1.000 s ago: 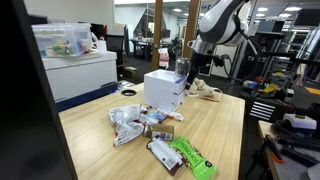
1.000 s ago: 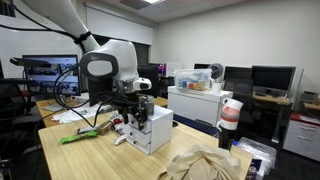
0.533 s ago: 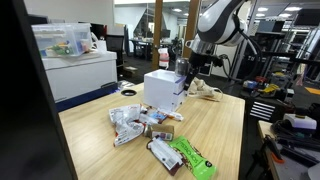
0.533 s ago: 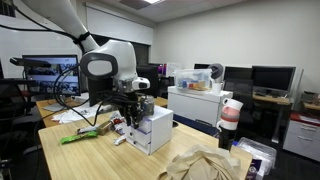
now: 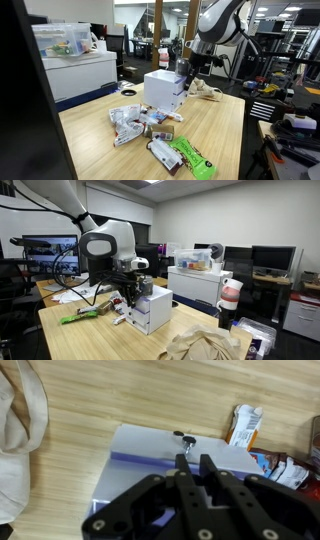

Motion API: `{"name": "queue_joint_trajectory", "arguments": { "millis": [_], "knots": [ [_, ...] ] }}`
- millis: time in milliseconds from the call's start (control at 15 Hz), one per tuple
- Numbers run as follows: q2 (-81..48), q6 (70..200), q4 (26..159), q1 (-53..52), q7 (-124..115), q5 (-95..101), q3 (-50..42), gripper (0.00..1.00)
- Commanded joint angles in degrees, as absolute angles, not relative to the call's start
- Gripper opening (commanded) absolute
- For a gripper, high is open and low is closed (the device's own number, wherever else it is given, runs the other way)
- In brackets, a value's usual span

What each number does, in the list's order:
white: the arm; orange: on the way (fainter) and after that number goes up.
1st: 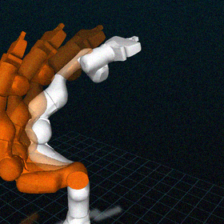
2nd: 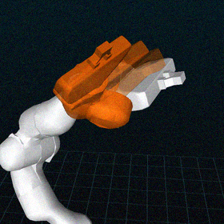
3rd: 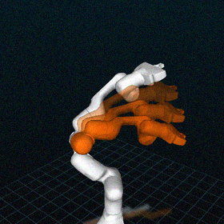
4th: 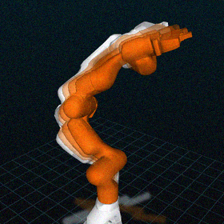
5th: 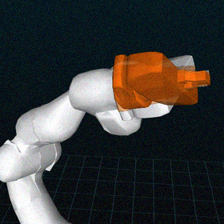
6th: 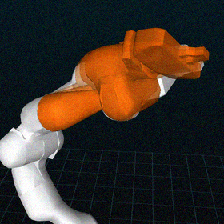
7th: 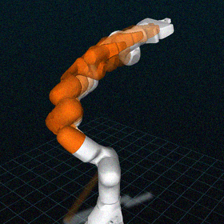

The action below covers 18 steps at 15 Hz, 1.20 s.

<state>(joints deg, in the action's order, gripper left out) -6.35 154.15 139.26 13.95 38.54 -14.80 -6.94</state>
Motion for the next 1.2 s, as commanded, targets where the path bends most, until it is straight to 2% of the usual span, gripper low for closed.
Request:
{"name": "queue_joint_trajectory", "arguments": {
  "millis": [0,267,333,400,933,1000,1133],
  "knots": [
    [-3.19,153.16,142.77,13.37,37.66,-12.35,-7.07,0.04],
    [-2.61,152.95,143.45,13.20,37.14,-10.80,-7.39,0.04],
    [-2.71,153.00,143.30,13.15,36.38,-10.27,-7.56,0.43],
    [-2.61,152.83,143.25,13.15,36.14,-10.08,-7.63,0.43],
    [3.13,147.60,144.68,13.15,36.66,-10.18,-8.41,0.95],
    [4.53,146.65,144.86,13.06,36.96,-10.44,-8.66,0.99],
    [7.31,144.54,145.12,12.79,37.23,-10.65,-9.28,1.00]
  ]
}}
